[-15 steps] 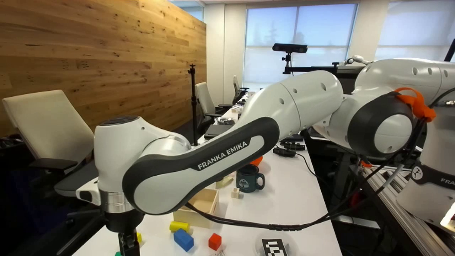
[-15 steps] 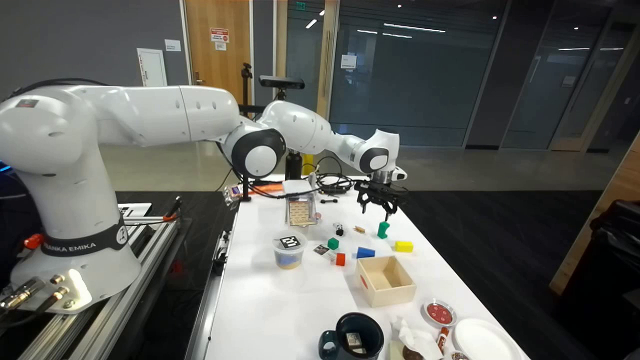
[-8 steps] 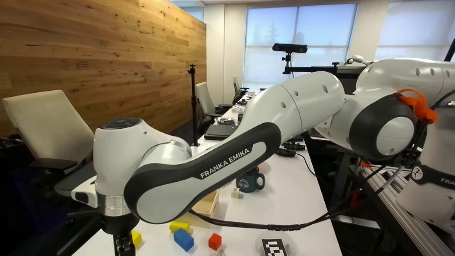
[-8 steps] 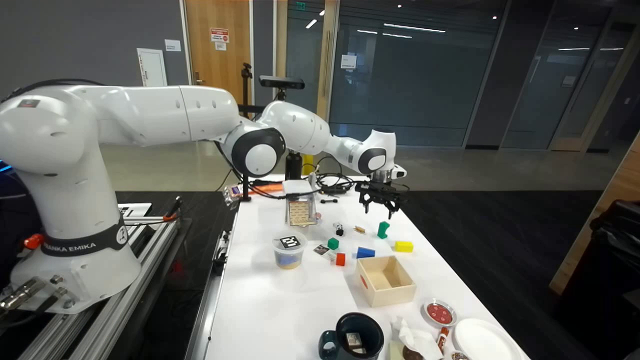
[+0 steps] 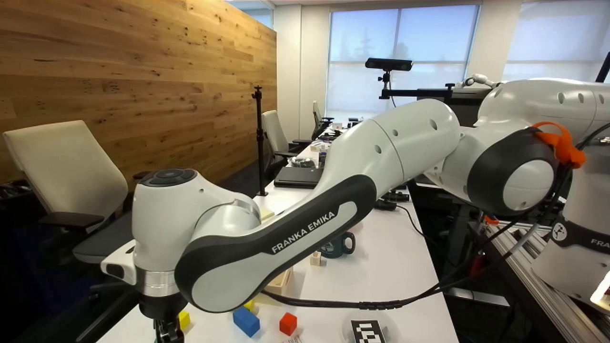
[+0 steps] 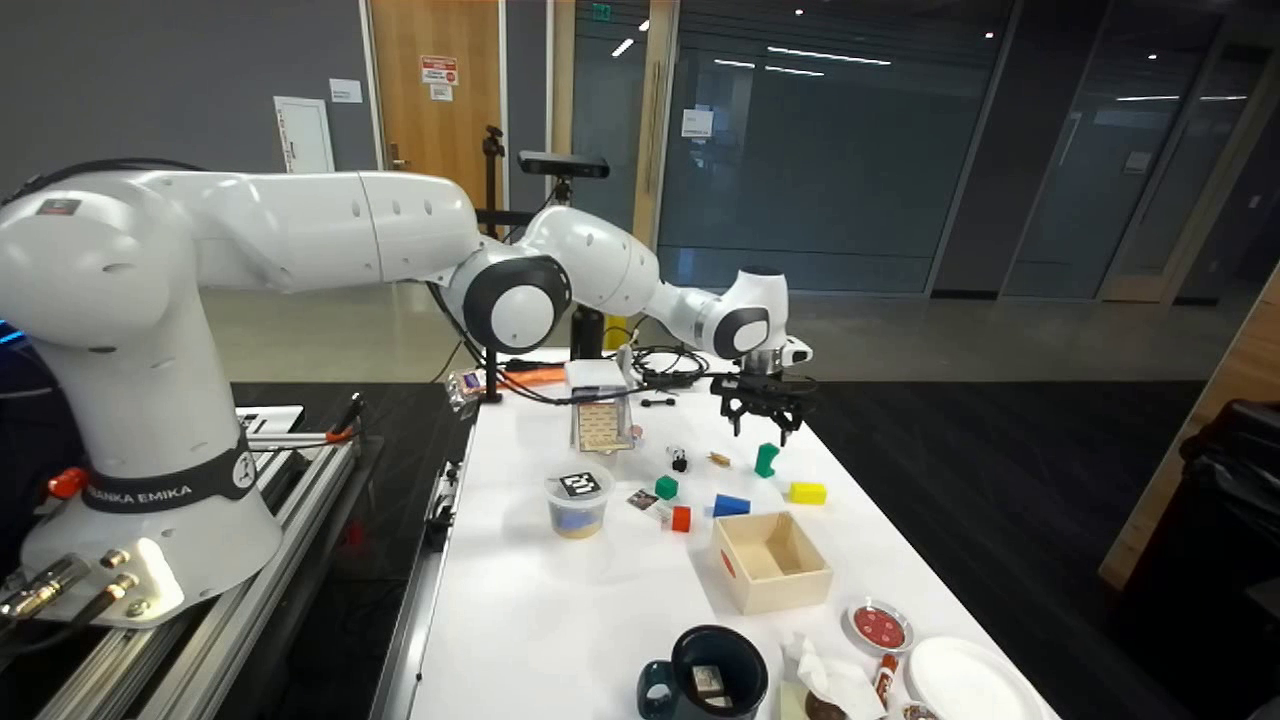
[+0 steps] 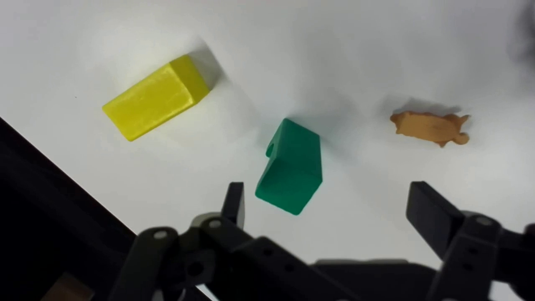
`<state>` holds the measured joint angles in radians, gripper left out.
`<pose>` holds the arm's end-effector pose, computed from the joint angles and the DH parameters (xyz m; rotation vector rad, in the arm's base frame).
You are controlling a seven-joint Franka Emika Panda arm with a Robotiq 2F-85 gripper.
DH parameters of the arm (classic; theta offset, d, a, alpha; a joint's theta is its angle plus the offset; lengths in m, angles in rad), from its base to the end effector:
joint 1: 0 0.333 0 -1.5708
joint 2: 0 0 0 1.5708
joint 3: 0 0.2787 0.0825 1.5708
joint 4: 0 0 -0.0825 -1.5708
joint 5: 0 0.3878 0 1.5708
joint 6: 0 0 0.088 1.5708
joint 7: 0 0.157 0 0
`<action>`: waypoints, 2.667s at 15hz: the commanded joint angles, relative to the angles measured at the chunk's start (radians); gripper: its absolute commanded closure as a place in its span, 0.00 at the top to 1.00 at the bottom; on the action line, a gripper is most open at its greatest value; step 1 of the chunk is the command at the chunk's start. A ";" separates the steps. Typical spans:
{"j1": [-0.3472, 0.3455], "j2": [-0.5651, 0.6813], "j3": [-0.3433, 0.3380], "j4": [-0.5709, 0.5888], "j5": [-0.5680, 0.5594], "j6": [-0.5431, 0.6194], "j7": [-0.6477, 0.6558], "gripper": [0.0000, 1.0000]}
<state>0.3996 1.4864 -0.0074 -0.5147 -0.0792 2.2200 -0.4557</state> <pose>0.7324 0.3004 0.0536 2.7417 1.3184 0.3307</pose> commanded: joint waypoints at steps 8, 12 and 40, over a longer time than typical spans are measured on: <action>-0.006 0.000 0.032 -0.029 -0.028 0.044 0.017 1.00; 0.000 0.000 0.000 -0.042 -0.044 0.076 0.117 1.00; -0.021 0.000 -0.062 -0.017 -0.062 0.090 0.347 0.09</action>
<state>0.3816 1.4864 -0.0606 -0.5485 -0.0961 2.3129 -0.1640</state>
